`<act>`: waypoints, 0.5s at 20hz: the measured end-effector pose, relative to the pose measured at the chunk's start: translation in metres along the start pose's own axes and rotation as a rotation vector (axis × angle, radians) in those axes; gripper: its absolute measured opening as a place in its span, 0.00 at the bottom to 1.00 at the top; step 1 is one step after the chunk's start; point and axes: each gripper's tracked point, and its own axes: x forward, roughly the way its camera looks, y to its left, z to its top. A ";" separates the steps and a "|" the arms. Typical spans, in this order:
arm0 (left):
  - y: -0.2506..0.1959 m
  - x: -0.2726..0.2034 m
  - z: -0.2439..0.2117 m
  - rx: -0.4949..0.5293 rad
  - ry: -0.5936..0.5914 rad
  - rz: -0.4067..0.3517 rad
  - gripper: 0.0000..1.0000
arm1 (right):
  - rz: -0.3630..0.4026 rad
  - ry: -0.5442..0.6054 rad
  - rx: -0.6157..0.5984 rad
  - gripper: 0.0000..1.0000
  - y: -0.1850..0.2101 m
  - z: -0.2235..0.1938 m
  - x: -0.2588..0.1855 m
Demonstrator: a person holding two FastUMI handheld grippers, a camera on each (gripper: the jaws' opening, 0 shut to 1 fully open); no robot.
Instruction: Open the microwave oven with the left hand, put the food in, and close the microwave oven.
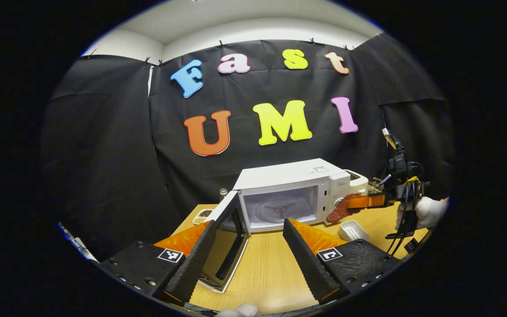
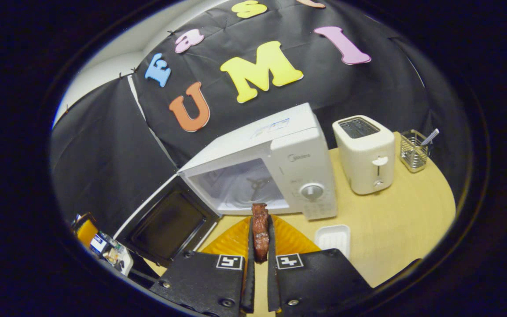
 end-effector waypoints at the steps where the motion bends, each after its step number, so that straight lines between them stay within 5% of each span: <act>1: 0.005 0.002 -0.001 -0.006 0.003 -0.014 0.95 | 0.011 -0.013 0.040 0.14 0.017 -0.004 0.015; 10: 0.049 0.007 -0.021 -0.013 0.041 -0.094 0.95 | -0.053 -0.197 0.449 0.14 0.071 -0.032 0.148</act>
